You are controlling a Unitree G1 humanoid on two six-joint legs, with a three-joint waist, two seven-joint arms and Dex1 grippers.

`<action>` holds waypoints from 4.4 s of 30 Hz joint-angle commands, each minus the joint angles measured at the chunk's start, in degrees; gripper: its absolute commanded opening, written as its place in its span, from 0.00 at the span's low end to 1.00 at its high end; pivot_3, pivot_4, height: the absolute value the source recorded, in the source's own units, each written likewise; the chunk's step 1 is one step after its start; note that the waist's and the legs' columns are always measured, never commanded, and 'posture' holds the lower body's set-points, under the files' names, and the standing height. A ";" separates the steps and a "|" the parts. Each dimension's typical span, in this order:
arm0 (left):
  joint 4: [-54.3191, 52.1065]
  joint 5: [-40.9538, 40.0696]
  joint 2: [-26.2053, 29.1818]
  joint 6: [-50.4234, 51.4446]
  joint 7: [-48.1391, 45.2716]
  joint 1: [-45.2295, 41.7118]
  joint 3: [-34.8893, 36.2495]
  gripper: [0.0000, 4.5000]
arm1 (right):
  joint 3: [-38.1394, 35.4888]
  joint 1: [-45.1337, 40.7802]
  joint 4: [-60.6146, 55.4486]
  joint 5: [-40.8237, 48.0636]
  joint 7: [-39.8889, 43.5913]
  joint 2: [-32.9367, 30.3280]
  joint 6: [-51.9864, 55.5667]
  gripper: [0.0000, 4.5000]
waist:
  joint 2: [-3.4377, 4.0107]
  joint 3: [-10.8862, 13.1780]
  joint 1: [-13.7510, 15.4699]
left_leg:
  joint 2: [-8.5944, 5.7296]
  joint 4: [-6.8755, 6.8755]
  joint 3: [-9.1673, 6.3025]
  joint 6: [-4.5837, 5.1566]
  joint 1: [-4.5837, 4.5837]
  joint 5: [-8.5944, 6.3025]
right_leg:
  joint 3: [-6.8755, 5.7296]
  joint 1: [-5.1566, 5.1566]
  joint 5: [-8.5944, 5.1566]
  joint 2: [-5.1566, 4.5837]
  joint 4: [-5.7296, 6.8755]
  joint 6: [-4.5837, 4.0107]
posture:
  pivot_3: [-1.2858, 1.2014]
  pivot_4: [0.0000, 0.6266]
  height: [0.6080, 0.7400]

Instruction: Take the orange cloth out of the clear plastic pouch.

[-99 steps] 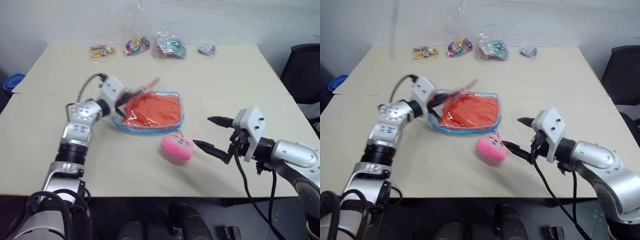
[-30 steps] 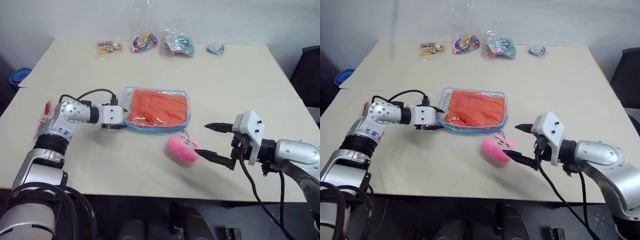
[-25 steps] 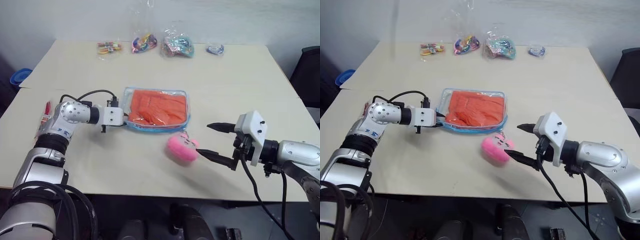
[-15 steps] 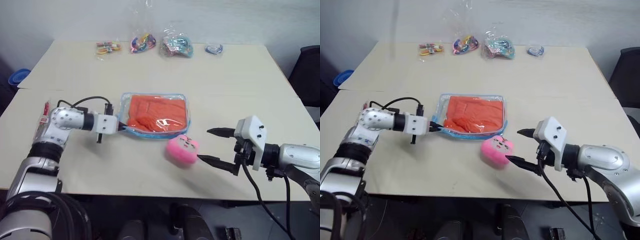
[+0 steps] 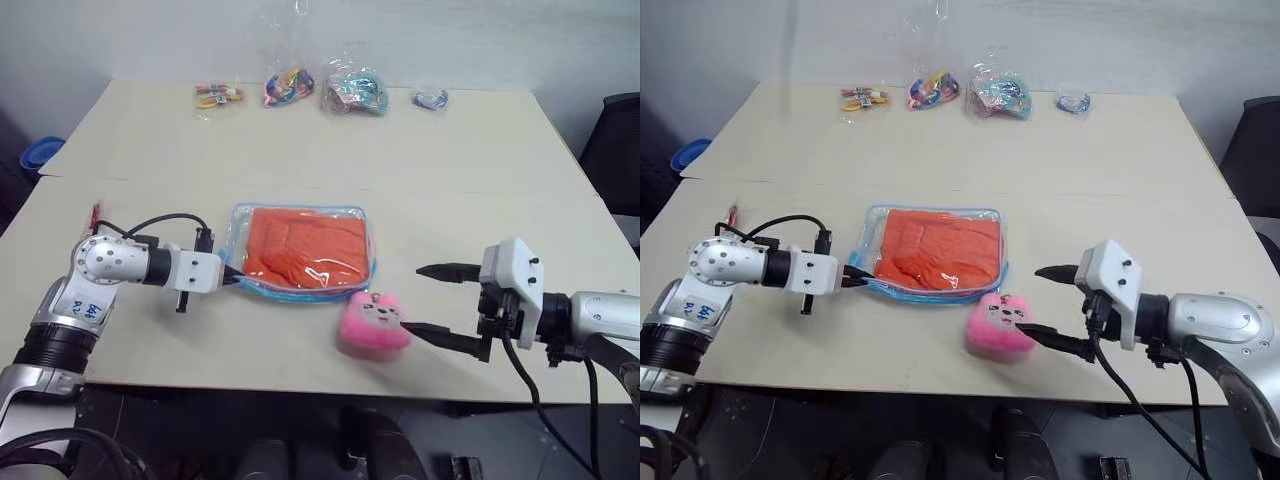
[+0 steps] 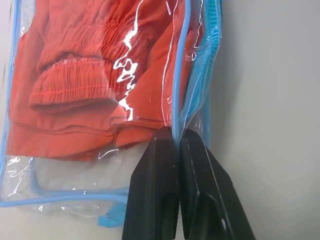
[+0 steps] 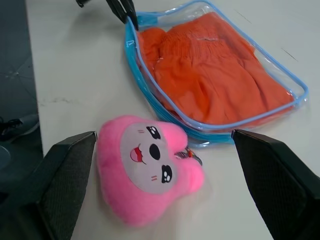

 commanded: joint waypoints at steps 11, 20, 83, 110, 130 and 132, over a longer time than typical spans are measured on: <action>-18.87 -27.31 9.34 41.57 -8.60 1.96 13.23 0.62 | -4.66 1.16 1.14 0.97 1.45 -1.73 -1.48 1.00 | -0.12 0.04 -0.42 | 0.01 -0.04 0.01 0.01 -0.03 0.01 | 0.05 -0.04 0.01 0.00 -0.02 -0.01 | 0.52 0.24 1.00; -24.41 -22.25 -4.09 46.29 -15.13 -16.07 -7.73 0.62 | -7.43 1.49 -0.42 3.91 1.31 -3.42 0.78 1.00 | -0.08 0.02 0.06 | -0.26 -0.08 -0.07 0.12 0.23 0.03 | 0.16 0.72 0.11 -0.04 -0.28 0.18 | 0.52 0.24 1.00; -18.06 -9.76 -14.57 30.60 -20.93 -14.80 -14.18 0.00 | 31.45 -21.46 34.73 -43.49 -1.05 13.89 -42.42 0.66 | -0.20 0.09 -0.27 | -0.36 0.13 0.11 0.29 -0.11 0.23 | 0.46 0.00 0.30 -0.08 -0.08 0.30 | 0.52 0.24 1.00; -24.98 -13.21 -0.12 38.29 -16.87 -1.25 -1.74 0.00 | 30.22 -25.55 44.61 -44.87 6.83 12.44 -54.09 0.01 | -0.20 0.09 -1.50 | -0.32 0.11 0.21 0.30 -0.07 0.24 | 0.52 -0.09 0.33 -0.12 -0.02 0.26 | 0.52 0.24 1.00; -13.61 -17.87 16.84 41.51 -10.87 15.70 23.09 0.00 | 29.02 -26.29 48.89 -42.04 13.98 8.19 -63.02 0.01 | -0.19 0.10 -1.43 | -0.29 -0.06 0.28 0.33 -0.03 0.22 | 0.48 -0.16 0.28 -0.21 -0.06 0.17 | 0.52 0.24 1.00; -14.99 -18.98 15.73 42.92 -9.94 15.65 22.80 0.00 | 29.24 -26.66 49.38 -42.17 14.17 8.72 -63.25 0.01 | -0.19 0.10 -1.43 | -0.30 -0.07 0.27 0.34 -0.04 0.21 | 0.48 -0.17 0.28 -0.21 -0.07 0.17 | 0.52 0.24 1.00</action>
